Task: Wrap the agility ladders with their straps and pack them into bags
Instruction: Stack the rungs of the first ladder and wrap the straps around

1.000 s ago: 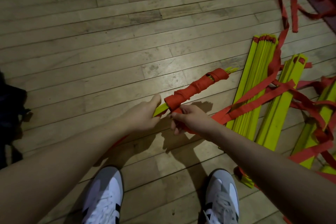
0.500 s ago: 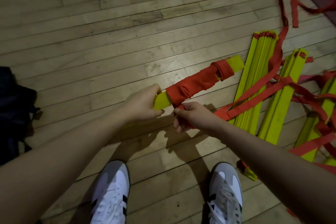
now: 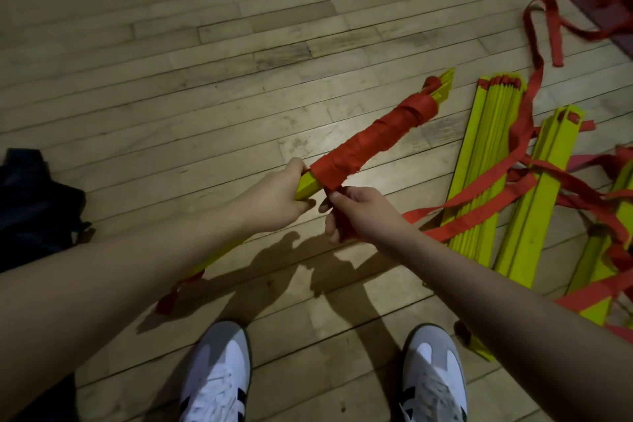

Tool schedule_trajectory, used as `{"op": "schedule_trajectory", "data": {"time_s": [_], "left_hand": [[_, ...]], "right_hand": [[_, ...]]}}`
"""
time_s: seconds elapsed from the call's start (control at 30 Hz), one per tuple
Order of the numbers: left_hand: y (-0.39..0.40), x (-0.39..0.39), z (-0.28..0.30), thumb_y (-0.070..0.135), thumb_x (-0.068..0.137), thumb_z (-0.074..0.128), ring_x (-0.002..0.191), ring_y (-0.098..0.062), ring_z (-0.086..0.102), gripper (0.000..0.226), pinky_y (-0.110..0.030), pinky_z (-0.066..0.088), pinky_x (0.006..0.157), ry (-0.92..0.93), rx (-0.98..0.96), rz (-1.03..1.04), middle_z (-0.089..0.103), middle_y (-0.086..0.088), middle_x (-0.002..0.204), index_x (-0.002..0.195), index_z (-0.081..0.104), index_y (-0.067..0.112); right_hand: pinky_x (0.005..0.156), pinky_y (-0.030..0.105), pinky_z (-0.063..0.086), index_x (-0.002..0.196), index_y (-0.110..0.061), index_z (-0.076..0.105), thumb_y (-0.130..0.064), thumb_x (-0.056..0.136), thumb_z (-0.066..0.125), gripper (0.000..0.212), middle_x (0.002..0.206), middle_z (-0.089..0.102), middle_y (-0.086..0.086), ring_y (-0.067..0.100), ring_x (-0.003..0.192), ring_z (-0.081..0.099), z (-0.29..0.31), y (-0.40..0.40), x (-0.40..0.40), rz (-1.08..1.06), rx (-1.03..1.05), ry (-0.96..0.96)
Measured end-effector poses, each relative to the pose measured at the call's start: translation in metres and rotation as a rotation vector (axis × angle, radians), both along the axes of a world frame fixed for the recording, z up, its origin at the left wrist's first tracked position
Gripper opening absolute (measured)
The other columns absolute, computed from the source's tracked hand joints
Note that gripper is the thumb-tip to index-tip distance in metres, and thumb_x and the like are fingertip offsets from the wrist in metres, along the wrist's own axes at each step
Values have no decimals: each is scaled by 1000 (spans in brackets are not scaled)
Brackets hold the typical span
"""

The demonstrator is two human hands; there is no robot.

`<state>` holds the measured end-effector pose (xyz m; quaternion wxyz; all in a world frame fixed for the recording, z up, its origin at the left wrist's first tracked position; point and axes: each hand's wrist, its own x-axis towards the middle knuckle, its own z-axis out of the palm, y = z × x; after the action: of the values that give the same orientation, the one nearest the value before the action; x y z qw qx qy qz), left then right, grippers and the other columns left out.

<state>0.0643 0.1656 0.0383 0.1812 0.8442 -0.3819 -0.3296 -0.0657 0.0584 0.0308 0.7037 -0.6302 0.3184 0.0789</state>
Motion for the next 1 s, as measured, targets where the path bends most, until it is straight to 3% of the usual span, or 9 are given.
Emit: {"op": "schedule_trajectory", "data": {"time_s": [0.17,0.27,0.33,0.47,0.63,0.73,0.83,0.9,1.0], "left_hand": [[-10,1,2,23,94,57,75,-21,61,31,-38,51,66,-13,74,-16,57,-5,86,114,33,18],[-11,0,-10,19,95,55,66,-16,58,29,-26,43,51,25,49,22,55,-4,84,112,32,17],[-14,-1,-19,19,94,56,68,-14,57,29,-24,42,51,54,35,58,54,-2,85,111,32,17],[-25,-3,-29,19,94,57,74,-18,60,30,-30,48,59,31,31,100,55,-2,85,109,31,18],[-27,-13,-44,15,94,52,81,-27,58,25,-38,47,63,-214,54,80,57,-9,98,111,35,13],[-25,-21,-49,29,95,48,103,-35,53,37,-42,43,85,-194,98,4,48,-14,115,124,36,10],[-19,-19,-51,31,96,42,119,-34,38,53,-42,29,102,-110,135,-100,34,-13,125,142,20,15],[-13,-14,-53,30,97,45,122,-31,36,58,-40,27,105,-64,109,-128,31,-9,125,146,16,18],[-6,-9,-55,35,89,62,114,-26,47,61,-37,40,99,-116,25,-88,39,-6,122,140,34,18]], "right_hand": [[51,26,41,84,-6,57,-16,101,39,27,55,53,2,14,50,47,-1,-7,8,63,-97,34],[50,25,38,75,-9,55,-19,102,39,32,53,49,-1,11,48,44,-5,-9,10,111,-119,31],[49,25,36,73,-10,55,-21,102,39,35,52,48,0,11,47,43,-8,-11,11,114,-114,23],[48,22,39,79,-8,56,-21,103,39,32,54,49,1,9,46,44,-10,-16,14,93,-160,38],[51,24,43,76,-11,57,-24,103,42,33,57,55,3,14,50,50,-15,-15,17,75,-259,44],[47,24,42,78,-6,57,-20,102,44,31,58,54,5,15,47,48,-27,-17,17,-63,-104,70],[47,24,42,81,-6,58,-22,102,46,29,60,55,6,17,48,48,-37,-20,11,-130,-11,97],[47,22,42,82,-7,59,-24,101,46,28,59,57,4,16,49,50,-41,-21,5,-118,-21,111],[45,19,41,83,-8,59,-23,102,44,28,61,57,5,15,49,50,-42,-21,1,-107,-35,128]]}}
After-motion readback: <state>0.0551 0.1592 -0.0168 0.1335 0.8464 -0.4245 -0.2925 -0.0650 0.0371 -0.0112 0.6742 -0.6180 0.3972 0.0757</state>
